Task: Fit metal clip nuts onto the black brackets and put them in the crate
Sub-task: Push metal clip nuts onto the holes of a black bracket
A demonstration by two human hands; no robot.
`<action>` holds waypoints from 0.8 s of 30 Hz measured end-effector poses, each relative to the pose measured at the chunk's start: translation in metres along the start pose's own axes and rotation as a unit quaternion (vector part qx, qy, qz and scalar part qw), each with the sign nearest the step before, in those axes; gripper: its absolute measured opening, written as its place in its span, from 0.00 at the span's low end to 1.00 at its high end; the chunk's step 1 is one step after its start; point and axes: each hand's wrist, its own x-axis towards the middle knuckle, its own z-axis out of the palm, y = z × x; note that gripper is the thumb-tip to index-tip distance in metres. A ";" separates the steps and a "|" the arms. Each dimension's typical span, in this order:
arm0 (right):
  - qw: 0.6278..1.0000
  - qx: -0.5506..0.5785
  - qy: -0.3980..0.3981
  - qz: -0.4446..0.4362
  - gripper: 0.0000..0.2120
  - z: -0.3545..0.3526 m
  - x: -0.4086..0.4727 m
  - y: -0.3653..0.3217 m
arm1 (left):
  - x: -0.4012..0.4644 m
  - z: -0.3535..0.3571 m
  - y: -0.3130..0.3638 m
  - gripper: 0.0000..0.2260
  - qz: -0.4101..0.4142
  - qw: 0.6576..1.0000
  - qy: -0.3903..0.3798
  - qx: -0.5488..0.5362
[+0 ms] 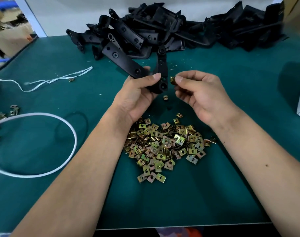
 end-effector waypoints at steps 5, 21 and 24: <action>1.000 0.022 0.003 -0.010 0.07 0.000 -0.004 0.002 | -0.002 0.002 -0.004 0.14 -0.020 0.999 -0.040 0.010; 1.000 0.016 0.004 0.022 0.05 0.002 -0.006 -0.003 | -0.002 0.003 -0.006 0.11 -0.011 1.000 -0.012 0.020; 1.000 0.005 -0.003 0.022 0.05 0.001 -0.006 -0.002 | -0.001 0.001 -0.007 0.11 -0.013 1.000 -0.010 0.024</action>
